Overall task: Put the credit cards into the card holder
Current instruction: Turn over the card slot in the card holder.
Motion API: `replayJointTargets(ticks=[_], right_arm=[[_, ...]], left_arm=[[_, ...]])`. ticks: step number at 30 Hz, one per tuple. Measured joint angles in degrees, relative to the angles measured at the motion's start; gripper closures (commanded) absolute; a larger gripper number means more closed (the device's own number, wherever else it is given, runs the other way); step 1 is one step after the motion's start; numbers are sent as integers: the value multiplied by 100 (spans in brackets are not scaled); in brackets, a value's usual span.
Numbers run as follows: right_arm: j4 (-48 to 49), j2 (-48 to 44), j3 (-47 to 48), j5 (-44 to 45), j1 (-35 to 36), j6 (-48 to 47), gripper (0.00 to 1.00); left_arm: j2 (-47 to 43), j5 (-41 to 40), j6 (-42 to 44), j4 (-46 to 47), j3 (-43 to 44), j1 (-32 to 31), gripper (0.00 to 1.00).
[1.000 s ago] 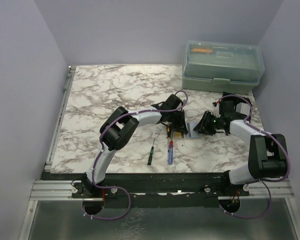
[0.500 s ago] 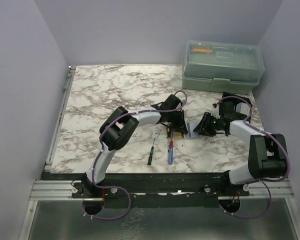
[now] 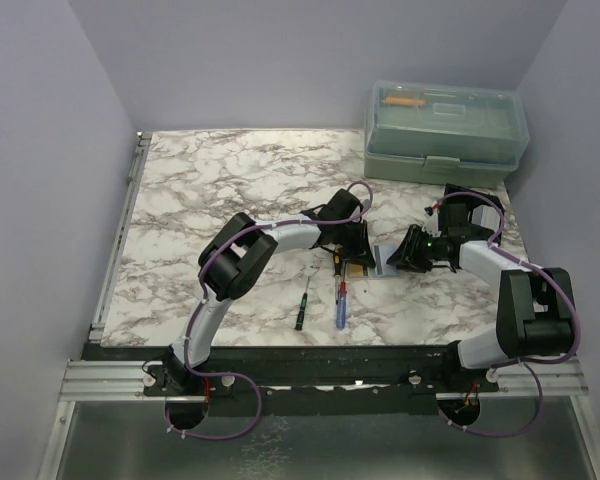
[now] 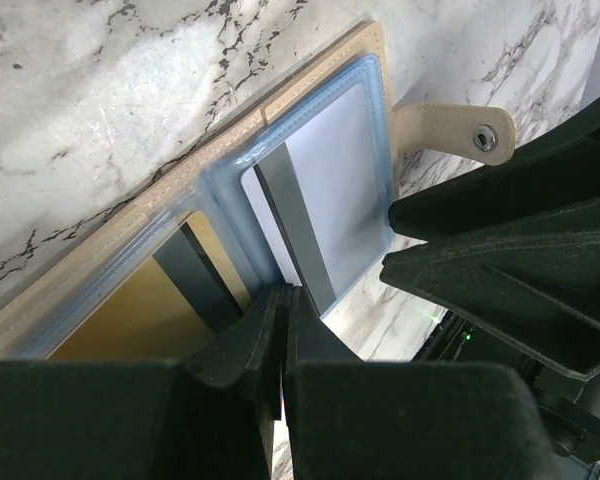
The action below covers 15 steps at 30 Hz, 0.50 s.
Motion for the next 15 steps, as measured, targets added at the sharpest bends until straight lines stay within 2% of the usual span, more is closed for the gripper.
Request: replayJointTargets(ticks=[7, 15], right_arm=[[66, 0, -44, -173, -9, 46, 63], [55, 2, -59, -160, -22, 109, 58]], left_arm=[[2, 28, -15, 33, -15, 7, 98], [0, 31, -17, 39, -20, 7, 99]])
